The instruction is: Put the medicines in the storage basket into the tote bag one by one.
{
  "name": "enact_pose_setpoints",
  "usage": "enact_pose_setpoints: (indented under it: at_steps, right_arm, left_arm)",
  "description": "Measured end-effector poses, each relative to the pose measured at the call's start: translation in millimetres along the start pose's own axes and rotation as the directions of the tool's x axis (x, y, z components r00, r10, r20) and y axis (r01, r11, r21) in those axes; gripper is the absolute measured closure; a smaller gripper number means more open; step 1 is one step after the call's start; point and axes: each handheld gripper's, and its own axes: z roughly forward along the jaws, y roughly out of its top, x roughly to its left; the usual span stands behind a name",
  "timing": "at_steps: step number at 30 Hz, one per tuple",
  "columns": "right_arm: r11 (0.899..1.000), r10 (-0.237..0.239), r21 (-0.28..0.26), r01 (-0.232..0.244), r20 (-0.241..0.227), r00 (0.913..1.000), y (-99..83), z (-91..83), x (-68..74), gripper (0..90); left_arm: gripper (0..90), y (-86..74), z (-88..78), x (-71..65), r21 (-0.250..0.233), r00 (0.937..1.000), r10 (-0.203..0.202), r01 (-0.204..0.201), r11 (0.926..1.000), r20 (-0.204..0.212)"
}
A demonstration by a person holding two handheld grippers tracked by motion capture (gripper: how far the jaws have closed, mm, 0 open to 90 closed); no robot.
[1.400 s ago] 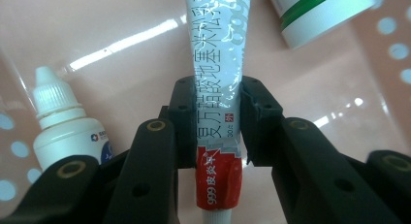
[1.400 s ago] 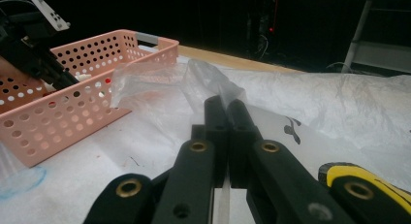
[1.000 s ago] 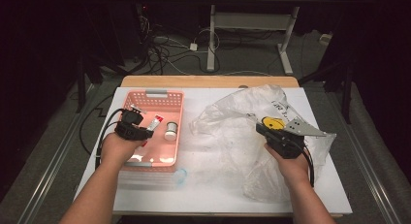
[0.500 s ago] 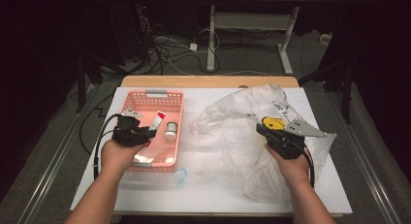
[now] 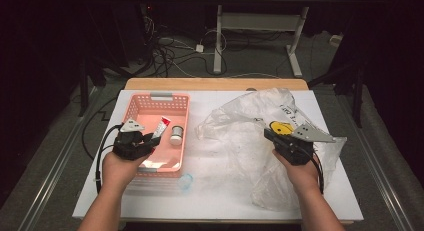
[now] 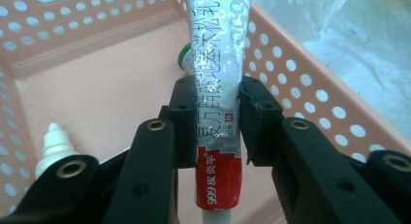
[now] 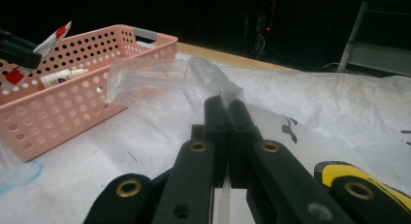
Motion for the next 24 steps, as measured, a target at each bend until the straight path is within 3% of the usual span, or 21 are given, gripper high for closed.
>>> enact_pose_setpoints:
  at_steps: [3, 9, 17, 24]
  right_arm:
    - [1.000, -0.002, 0.000, 0.002, -0.004, 1.0000, -1.5, -3.0, 2.9, 90.0]
    - [1.000, -0.013, 0.006, 0.013, -0.001, 0.9999, -1.3, -0.8, 4.2, 90.0]
    - [0.999, -0.035, 0.000, 0.035, -0.005, 0.9994, 0.4, -2.8, 6.8, 90.0]
    - [0.999, -0.044, -0.024, 0.044, -0.018, 0.9989, 4.5, -7.8, 6.9, 90.0]
  left_arm:
    - [68.3, -6.3, -7.8, 0.8, -0.083, 0.9999, -0.016, 0.016, 0.9964, 0.006]
    - [68.4, -6.6, -17.4, 0.3, -0.159, 0.9969, -0.031, 0.042, 0.9863, 0.073]
    - [68.3, -4.3, -23.0, -11.1, -0.210, 0.9954, -0.028, 0.047, 0.9766, 0.092]
    - [68.3, -0.2, -20.8, -25.0, -0.219, 0.9950, -0.002, 0.024, 0.9755, 0.099]
